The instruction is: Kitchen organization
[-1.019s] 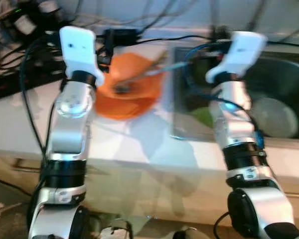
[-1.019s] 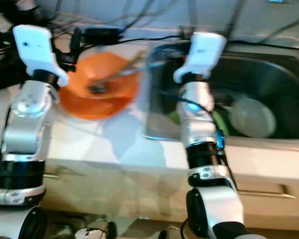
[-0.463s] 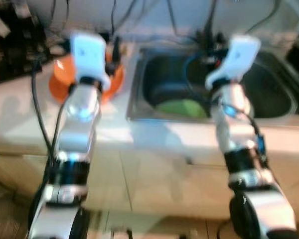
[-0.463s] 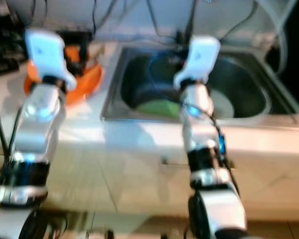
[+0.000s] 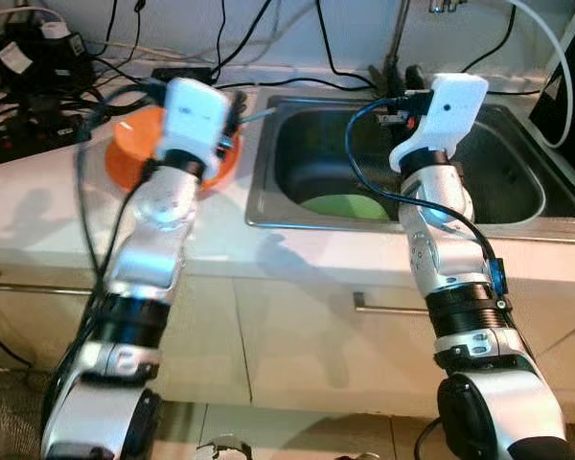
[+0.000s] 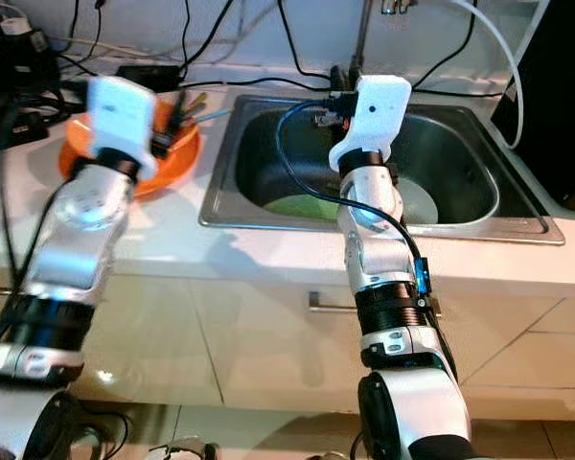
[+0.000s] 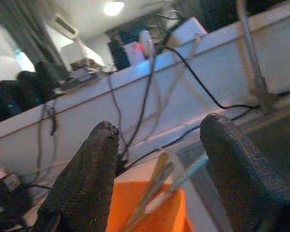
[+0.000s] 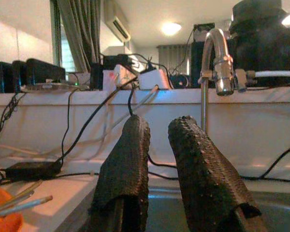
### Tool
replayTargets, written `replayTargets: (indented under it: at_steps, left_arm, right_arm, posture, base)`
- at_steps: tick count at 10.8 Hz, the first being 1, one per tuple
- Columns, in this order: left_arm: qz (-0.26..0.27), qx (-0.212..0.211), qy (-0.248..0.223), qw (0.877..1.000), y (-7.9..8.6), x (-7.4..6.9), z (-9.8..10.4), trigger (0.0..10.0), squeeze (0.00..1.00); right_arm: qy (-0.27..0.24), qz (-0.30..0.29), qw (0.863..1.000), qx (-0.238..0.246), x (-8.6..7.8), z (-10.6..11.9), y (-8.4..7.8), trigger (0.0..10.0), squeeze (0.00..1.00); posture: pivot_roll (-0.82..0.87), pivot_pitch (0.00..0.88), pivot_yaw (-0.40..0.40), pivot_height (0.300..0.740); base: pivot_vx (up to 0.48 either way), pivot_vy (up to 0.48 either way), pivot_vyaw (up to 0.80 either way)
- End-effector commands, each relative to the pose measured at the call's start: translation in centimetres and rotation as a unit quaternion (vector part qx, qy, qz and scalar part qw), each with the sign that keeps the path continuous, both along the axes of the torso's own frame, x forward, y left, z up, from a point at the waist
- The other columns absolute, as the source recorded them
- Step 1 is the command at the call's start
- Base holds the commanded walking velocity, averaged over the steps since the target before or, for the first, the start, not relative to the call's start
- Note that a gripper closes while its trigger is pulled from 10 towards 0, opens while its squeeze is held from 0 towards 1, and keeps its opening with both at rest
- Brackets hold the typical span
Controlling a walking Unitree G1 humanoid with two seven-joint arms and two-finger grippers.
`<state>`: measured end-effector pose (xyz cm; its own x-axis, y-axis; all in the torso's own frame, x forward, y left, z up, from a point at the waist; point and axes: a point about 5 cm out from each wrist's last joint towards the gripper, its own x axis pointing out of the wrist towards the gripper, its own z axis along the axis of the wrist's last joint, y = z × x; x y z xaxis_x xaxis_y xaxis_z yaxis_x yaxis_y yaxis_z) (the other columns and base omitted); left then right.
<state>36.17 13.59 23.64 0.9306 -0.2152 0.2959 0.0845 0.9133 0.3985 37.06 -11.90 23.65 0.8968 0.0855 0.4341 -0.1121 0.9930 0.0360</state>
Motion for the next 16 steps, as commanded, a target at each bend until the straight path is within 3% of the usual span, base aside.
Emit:
replayTargets:
  at_steps: [1, 2, 3, 4, 6, 9, 14, 16]
  left_arm:
    - [-0.019, 0.025, 0.0, 0.999, -1.1, 0.2, -0.1, 10.0, 0.0]
    - [-0.027, 0.049, -0.002, 0.998, -1.5, 0.3, -0.3, 10.0, 0.0]
    - [-0.048, 0.103, -0.011, 0.993, -2.6, 0.5, -0.5, 10.0, 0.0]
    - [-0.026, 0.162, -0.002, 0.986, -2.8, 1.2, -0.9, 10.0, 0.0]
    - [-0.006, 0.224, -0.006, 0.975, -3.7, 2.2, -1.0, 10.0, 0.0]
    - [0.015, 0.27, 0.002, 0.963, -5.3, 3.8, -0.7, 10.0, 0.0]
    - [0.083, 0.313, 0.008, 0.946, -4.3, 5.7, 0.9, 10.0, 0.0]
    - [0.079, 0.316, 0.018, 0.945, -4.4, 5.8, 0.7, 10.0, 0.0]
  right_arm:
    - [0.01, -0.001, 1.0, 0.001, 0.2, -0.1, 0.1, 10.0, 0.0]
    - [0.013, -0.002, 1.0, 0.003, 0.2, -0.3, 0.1, 10.0, 0.0]
    - [0.015, -0.001, 1.0, 0.006, 0.1, -0.4, 0.2, 10.0, 0.0]
    - [0.015, -0.001, 1.0, 0.008, 0.1, -0.4, 0.3, 10.0, 0.0]
    - [0.017, 0.003, 1.0, 0.012, -0.1, -0.6, 0.5, 10.0, 0.0]
    - [0.022, 0.006, 1.0, 0.017, -0.6, -1.1, 0.7, 10.0, 0.0]
    - [0.027, 0.004, 0.999, 0.02, -1.3, -1.4, 0.6, 10.0, 0.0]
    - [0.028, 0.004, 0.999, 0.021, -1.6, -1.4, 0.5, 10.0, 0.0]
  posture:
    - [0.11, 0.067, 0.003, 0.74]
    - [0.11, 0.068, 0.005, 0.74]
    - [0.11, 0.071, 0.008, 0.74]
    - [0.11, 0.076, 0.011, 0.74]
    - [0.1, 0.088, 0.014, 0.74]
    - [0.08, 0.113, 0.022, 0.74]
    - [0.05, 0.143, 0.03, 0.74]
    - [0.04, 0.151, 0.033, 0.74]
  base:
    - [0.0, 0.0, 0.0]
    - [0.0, 0.0, 0.0]
    - [0.0, 0.0, 0.0]
    - [0.0, 0.0, 0.0]
    - [0.0, 0.0, 0.0]
    - [0.0, 0.0, 0.0]
    - [0.0, 0.0, 0.0]
    - [0.0, 0.0, 0.0]
